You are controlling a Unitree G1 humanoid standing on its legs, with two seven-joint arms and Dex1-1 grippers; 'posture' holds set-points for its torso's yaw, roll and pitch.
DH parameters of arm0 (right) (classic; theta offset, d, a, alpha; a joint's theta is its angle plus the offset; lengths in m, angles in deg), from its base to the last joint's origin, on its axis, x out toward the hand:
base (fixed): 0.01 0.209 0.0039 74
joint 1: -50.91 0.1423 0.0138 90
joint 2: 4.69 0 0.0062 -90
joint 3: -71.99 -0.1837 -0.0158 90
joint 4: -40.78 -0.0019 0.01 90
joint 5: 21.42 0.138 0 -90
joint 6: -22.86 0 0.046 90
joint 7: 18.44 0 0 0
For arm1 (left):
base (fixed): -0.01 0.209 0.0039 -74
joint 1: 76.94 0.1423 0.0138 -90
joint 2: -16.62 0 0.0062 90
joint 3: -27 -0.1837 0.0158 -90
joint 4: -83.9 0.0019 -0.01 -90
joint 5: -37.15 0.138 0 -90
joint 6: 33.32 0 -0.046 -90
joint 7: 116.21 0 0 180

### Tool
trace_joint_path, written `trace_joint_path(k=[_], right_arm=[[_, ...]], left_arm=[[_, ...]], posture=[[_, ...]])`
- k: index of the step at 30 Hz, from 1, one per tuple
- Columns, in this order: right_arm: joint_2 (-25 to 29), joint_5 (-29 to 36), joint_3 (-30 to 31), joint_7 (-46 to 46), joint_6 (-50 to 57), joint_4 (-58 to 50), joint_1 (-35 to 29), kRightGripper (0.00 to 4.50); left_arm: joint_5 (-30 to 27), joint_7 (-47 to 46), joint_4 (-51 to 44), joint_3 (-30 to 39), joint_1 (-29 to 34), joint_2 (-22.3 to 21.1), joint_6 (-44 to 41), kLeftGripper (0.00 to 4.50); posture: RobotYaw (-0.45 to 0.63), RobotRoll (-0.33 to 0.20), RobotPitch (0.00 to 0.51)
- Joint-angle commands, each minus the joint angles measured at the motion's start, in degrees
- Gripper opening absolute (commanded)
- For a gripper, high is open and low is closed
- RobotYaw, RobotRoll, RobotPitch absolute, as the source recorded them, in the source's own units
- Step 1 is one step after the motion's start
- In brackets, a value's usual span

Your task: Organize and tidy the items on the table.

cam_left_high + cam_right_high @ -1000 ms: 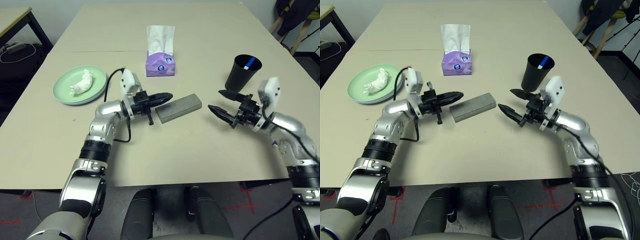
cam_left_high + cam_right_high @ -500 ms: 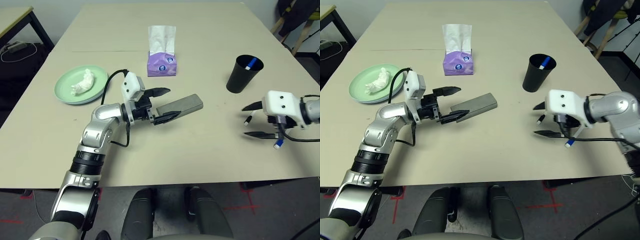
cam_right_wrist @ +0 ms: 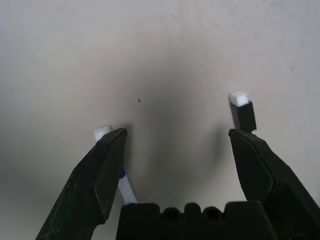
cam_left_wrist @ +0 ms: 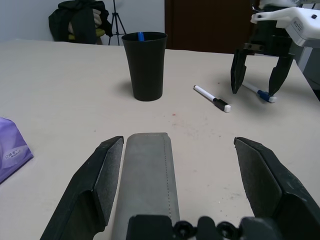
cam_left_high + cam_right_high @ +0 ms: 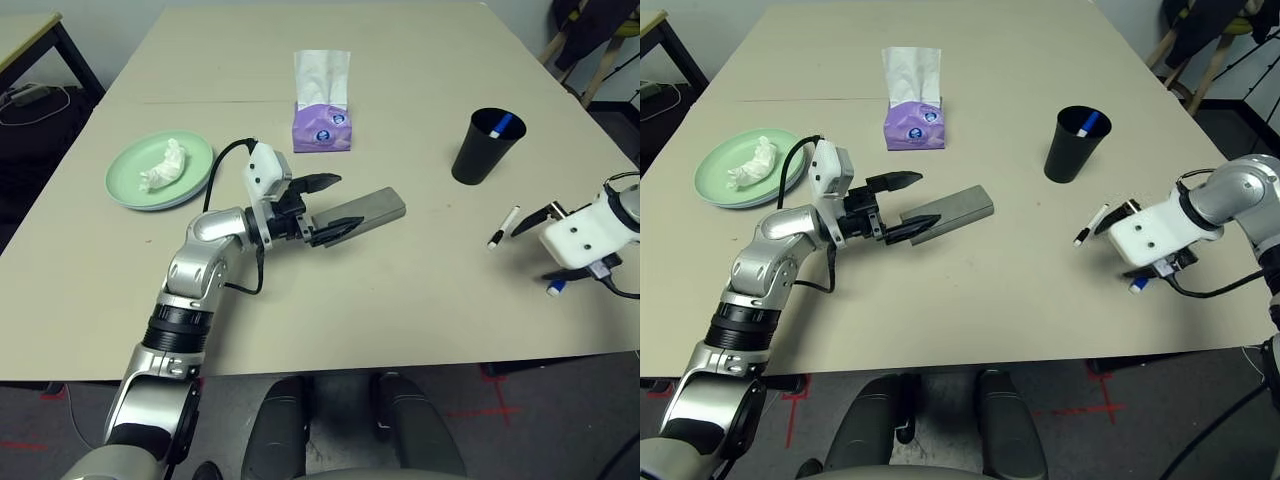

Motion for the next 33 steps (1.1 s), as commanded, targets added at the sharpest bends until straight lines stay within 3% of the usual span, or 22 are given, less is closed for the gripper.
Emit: trace_joint_path(k=[1,19,33], right_arm=[[1.22,-0.99,0.95,0.41,-2.65,0.71,0.46,4.50],[4.28,-11.03,3.78,-5.22,-9.70,2.71,2.15,4.50],[5.32,-11.15,5.50,-7.29,-11.63,0.10,-1.15,4.50]], left_arm=[[-0.57,-0.31,-0.73,-0.89,0.90,0.37,-0.19,4.47],[-0.59,-0.84,0.90,-1.15,-0.72,1.87,0.18,4.47],[-0.59,-0.55,1.19,-0.92,-1.29,1.25,0.19,4.47]], posture=[[0.04,0.000,0.196],[0.03,0.000,0.188],[0.03,0.000,0.174]])
